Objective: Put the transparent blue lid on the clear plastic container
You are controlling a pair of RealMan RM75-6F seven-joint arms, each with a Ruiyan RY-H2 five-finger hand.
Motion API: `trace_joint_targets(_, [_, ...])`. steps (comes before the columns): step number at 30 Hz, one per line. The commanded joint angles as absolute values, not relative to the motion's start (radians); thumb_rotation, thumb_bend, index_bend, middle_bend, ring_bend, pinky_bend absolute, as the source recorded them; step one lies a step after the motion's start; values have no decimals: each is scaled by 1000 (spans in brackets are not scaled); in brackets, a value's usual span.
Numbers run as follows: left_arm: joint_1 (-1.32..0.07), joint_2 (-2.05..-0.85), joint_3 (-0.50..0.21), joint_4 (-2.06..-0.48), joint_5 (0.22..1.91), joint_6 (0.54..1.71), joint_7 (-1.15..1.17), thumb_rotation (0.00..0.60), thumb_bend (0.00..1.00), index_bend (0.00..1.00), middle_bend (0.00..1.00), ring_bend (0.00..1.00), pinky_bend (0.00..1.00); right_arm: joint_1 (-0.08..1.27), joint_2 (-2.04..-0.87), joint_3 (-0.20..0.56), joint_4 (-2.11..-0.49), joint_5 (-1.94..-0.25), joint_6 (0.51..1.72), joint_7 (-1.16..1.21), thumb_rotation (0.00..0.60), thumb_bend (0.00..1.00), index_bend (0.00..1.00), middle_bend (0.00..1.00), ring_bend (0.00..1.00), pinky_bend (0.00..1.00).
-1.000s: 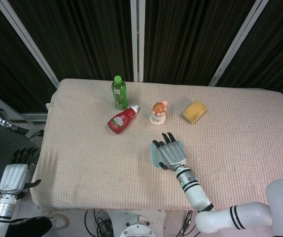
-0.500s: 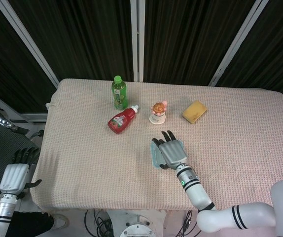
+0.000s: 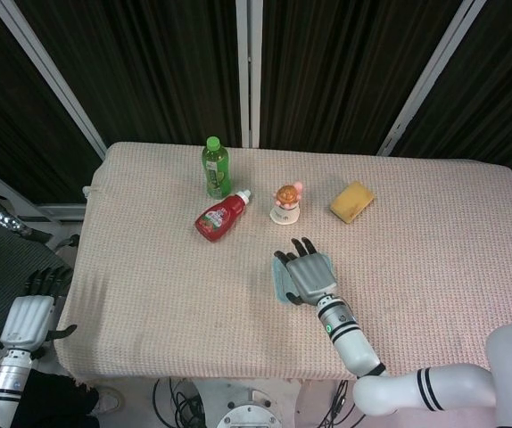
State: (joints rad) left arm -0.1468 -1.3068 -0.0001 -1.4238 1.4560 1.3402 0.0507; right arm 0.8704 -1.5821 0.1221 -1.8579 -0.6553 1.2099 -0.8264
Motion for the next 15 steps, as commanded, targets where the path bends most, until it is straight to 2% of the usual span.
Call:
trace_joint_targets(1, [-148,-1307,0,-1423,1456,1339,50,600,0,88,51,0,0,867,-1580,119,-1860,-662,1212,-823,600,0,174,303,11,0])
trace_joint_targets(15, [-147,-1311,2,-1417,1457,1338,42,600,0,86,51,0,0,858,-1609,94,-1832,-677,1223,-845,600,0,174,301,9,0])
